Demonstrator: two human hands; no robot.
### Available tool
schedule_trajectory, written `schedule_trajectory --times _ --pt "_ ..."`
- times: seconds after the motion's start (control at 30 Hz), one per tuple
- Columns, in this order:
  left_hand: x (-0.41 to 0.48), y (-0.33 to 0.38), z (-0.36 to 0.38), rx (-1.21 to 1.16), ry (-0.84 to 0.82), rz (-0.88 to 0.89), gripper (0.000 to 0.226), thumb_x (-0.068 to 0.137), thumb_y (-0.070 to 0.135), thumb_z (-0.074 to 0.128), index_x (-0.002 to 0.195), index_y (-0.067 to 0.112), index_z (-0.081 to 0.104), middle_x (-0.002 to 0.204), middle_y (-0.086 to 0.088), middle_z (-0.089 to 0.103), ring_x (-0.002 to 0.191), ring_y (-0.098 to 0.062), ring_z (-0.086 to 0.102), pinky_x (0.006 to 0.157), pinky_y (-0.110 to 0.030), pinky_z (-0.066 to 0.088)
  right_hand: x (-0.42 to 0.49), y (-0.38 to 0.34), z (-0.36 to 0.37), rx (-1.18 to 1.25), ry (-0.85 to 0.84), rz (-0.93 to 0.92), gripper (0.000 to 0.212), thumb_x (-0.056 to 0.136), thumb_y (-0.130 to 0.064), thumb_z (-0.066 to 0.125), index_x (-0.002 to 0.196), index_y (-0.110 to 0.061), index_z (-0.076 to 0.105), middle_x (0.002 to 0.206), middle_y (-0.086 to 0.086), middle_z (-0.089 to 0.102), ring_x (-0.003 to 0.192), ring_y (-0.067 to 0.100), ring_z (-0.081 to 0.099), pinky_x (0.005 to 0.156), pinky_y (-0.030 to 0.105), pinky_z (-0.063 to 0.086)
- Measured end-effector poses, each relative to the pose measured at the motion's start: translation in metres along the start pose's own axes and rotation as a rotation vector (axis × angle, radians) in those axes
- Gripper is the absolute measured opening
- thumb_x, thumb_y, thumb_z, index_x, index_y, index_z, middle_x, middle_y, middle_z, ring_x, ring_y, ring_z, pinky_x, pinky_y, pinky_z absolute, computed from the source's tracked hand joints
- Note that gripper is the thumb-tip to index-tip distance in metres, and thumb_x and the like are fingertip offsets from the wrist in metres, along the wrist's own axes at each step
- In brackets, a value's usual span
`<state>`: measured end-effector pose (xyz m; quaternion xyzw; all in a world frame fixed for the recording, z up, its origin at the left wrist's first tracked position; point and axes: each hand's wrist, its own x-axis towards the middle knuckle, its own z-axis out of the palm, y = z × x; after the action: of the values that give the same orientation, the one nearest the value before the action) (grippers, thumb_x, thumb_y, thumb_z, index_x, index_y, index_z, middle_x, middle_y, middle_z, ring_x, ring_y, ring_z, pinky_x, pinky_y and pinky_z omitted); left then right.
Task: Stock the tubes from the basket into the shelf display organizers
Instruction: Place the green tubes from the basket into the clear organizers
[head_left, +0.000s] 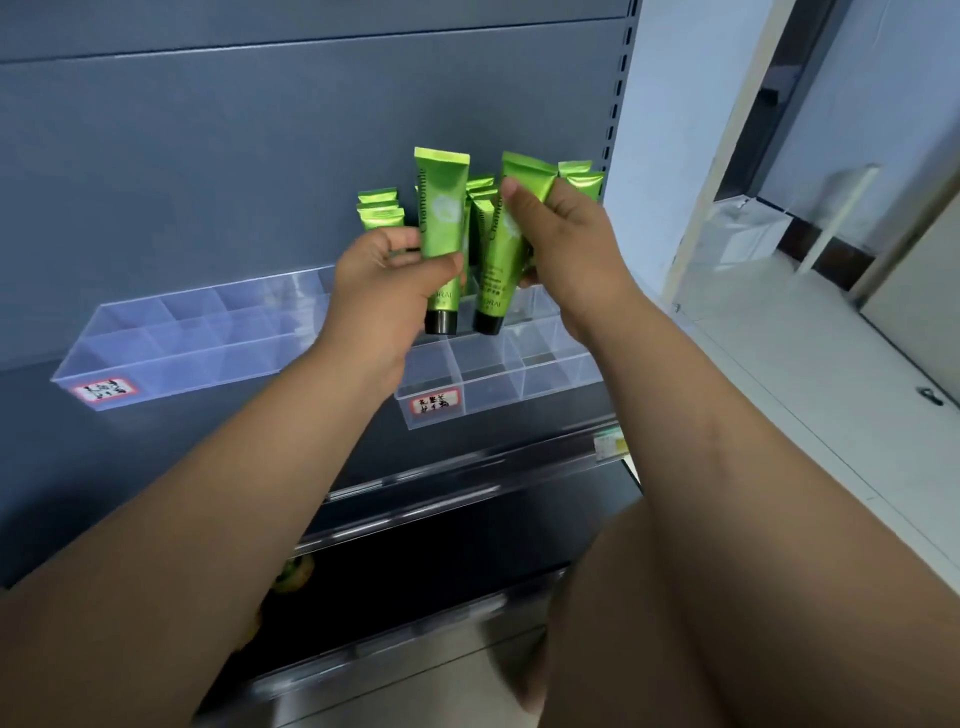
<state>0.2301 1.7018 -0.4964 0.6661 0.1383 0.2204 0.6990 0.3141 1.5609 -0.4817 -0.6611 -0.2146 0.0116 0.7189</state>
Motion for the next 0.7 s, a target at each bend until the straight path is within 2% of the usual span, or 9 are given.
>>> schedule_trajectory --times 0.1,0.2,0.27,0.33,0.4,0.5,0.57,0.6,0.7 --pt "0.012 0.002 0.014 0.08 0.009 0.034 0.029 0.08 0.016 0.086 0.098 0.018 0.064 0.095 -0.001 0.077 0.081 -0.009 0.072 0.065 -0.022 0.052 0.013 0.0 -0.021 0.033 0.044 -0.046 0.034 0.094 -0.029 0.071 0.102 0.004 0.068 0.086 0.022 0.06 0.073 0.028 0.058 0.059 0.039 0.049" --pt "0.025 0.005 0.032 0.169 -0.026 0.097 0.035 0.078 0.016 0.087 0.081 0.022 0.052 0.068 0.008 0.061 0.067 -0.008 0.059 0.06 -0.019 0.047 0.025 0.001 -0.041 0.032 0.106 -0.086 0.023 0.09 -0.026 0.075 0.097 -0.005 0.074 0.082 0.016 0.064 0.07 0.025 0.06 0.059 0.038 0.048" --pt "0.034 0.009 0.042 0.232 -0.071 0.119 0.04 0.079 0.013 0.085 0.079 0.023 0.047 0.058 0.012 0.057 0.066 -0.01 0.056 0.061 -0.024 0.048 0.035 0.004 -0.05 0.02 0.121 -0.096 0.022 0.092 -0.027 0.072 0.095 -0.005 0.073 0.082 0.015 0.063 0.072 0.023 0.059 0.063 0.039 0.049" --pt "0.045 0.017 0.051 0.271 -0.111 0.141 0.039 0.079 0.013 0.084 0.087 0.024 0.047 0.073 0.001 0.069 0.074 -0.016 0.063 0.063 -0.031 0.051 0.044 0.005 -0.056 -0.012 0.126 -0.087 0.031 0.092 -0.03 0.068 0.087 0.0 0.064 0.08 0.015 0.056 0.071 0.023 0.055 0.062 0.04 0.048" --pt "0.055 0.028 0.059 0.305 -0.144 0.169 0.041 0.079 0.012 0.082 0.093 0.027 0.047 0.087 -0.015 0.065 0.078 -0.022 0.064 0.062 -0.033 0.053 0.052 0.004 -0.063 -0.035 0.124 -0.07 0.043 0.091 -0.033 0.066 0.086 0.007 0.053 0.079 0.014 0.048 0.069 0.024 0.049 0.06 0.041 0.046" --pt "0.068 0.042 0.072 0.356 -0.159 0.197 0.038 0.079 0.017 0.082 0.098 0.024 0.049 0.102 -0.023 0.067 0.082 -0.026 0.068 0.066 -0.036 0.061 0.062 0.003 -0.075 -0.068 0.138 -0.07 0.032 0.093 -0.026 0.065 0.073 -0.011 0.044 0.075 0.011 0.039 0.067 0.022 0.038 0.059 0.036 0.035" --pt "0.074 0.047 0.083 0.359 -0.143 0.195 0.031 0.081 0.022 0.08 0.095 0.021 0.051 0.108 -0.019 0.07 0.084 -0.024 0.069 0.073 -0.042 0.064 0.071 0.005 -0.085 -0.105 0.145 -0.085 0.035 0.09 -0.026 0.067 0.071 -0.015 0.039 0.076 0.01 0.038 0.068 0.022 0.036 0.062 0.035 0.034" --pt "0.077 0.048 0.087 0.362 -0.136 0.19 0.03 0.082 0.023 0.079 0.092 0.021 0.051 0.106 -0.018 0.07 0.086 -0.025 0.071 0.075 -0.045 0.064 0.075 0.007 -0.091 -0.123 0.145 -0.097 0.035 0.088 -0.025 0.069 0.07 -0.015 0.041 0.075 0.01 0.04 0.068 0.022 0.038 0.062 0.036 0.036" --pt "0.082 0.048 0.102 0.399 -0.128 0.182 0.034 0.075 0.03 0.08 0.08 0.021 0.047 0.104 -0.018 0.069 0.097 -0.032 0.072 0.075 -0.045 0.064 0.082 0.015 -0.105 -0.174 0.155 -0.12 0.015 0.087 -0.019 0.071 0.073 -0.016 0.065 0.072 0.009 0.052 0.067 0.018 0.048 0.062 0.034 0.044"
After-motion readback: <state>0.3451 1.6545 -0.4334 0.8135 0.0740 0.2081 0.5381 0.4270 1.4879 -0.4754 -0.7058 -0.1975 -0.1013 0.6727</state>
